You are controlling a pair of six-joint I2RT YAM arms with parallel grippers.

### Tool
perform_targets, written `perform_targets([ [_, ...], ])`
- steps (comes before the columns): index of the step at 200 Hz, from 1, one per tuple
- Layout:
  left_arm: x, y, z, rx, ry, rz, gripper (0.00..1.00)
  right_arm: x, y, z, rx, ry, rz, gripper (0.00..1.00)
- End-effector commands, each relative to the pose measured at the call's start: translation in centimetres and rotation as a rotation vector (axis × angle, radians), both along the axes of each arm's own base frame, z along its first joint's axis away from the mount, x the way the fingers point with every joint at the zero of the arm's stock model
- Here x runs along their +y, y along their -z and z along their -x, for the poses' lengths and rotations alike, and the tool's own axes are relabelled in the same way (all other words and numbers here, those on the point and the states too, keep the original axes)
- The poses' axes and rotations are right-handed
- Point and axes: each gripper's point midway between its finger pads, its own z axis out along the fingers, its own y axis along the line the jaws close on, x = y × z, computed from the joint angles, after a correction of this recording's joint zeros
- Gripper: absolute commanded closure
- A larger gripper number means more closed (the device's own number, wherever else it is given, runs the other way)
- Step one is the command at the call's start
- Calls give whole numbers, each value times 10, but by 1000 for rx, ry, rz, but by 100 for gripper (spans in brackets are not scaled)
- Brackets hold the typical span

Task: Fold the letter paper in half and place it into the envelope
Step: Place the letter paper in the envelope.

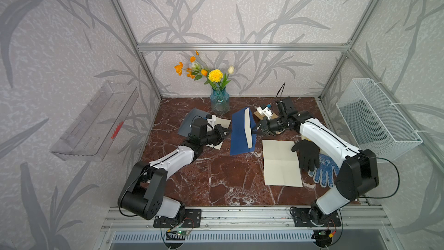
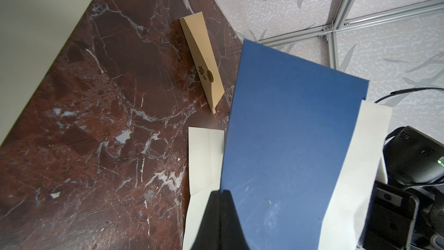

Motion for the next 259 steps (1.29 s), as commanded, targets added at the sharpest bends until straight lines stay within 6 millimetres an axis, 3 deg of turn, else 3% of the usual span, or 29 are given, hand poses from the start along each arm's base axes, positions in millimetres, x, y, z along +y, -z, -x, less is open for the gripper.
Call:
perform_targets([
  [1,-15,-43,12,-120,91,95,98,4,8,-3,15,-6,7,100],
  [8,-15,-42,12,-117,96,95,88,6,6,-3,15,-10,-8,100],
  [25,-15,-35,13,-106,105,89,53,10,-3,-4,3,-17,-56,100],
  [38,-15,-24,15,-87,111,81,34,13,-12,-4,-5,-26,-98,100],
  [52,-13,-12,16,-70,116,84,28,16,-20,-4,-10,-38,-131,100],
  [70,-8,1,17,-49,110,97,13,17,-27,-3,-11,-44,-154,100],
  [89,-1,3,15,-59,84,126,0,18,-31,-3,18,-36,-198,100],
  [142,-2,-11,6,-103,83,200,1,23,-34,-1,64,-37,-317,100],
  [211,-3,-27,-9,-120,56,357,15,21,-29,-5,77,-25,-325,100],
  [227,-3,-27,-10,-124,58,364,20,21,-30,-5,79,-25,-325,100],
  [246,-2,-27,-10,-123,57,372,36,18,-28,-7,79,-21,-313,100],
  [259,-1,-27,-10,-123,55,375,40,15,-24,-6,82,-21,-288,100],
])
